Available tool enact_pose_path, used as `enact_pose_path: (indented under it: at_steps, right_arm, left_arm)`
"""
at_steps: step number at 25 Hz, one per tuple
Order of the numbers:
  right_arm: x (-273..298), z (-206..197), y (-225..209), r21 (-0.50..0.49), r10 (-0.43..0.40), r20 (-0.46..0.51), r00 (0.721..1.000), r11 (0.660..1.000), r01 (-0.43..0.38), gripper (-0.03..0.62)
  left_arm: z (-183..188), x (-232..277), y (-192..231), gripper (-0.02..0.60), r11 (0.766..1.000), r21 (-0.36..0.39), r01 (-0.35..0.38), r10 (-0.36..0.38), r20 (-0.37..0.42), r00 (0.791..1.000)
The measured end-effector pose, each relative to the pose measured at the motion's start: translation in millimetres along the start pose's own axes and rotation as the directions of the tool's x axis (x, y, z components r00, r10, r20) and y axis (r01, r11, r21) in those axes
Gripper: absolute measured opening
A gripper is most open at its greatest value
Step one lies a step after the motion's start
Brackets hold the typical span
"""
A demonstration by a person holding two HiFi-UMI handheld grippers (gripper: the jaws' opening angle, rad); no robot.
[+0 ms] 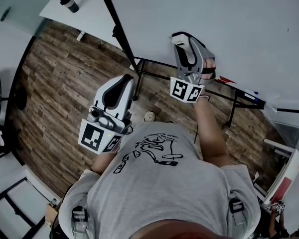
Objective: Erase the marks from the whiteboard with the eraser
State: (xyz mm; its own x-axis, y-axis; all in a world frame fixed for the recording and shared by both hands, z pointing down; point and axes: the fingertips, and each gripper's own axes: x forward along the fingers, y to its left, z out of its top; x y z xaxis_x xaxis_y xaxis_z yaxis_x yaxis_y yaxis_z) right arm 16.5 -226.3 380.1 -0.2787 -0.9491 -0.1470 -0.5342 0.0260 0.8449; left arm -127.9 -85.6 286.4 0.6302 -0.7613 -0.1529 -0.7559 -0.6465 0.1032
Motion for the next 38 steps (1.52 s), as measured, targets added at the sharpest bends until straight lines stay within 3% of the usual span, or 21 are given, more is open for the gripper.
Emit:
enact_pose_path:
  at_steps: [38]
  right_arm:
    - [3, -6, 31, -0.015, 0.062, -0.042, 0.997, 0.998, -0.062, 0.255]
  left_arm:
    - [0, -13, 4, 0.043, 1.0, -0.001, -0.021, 0.021, -0.001, 1.0]
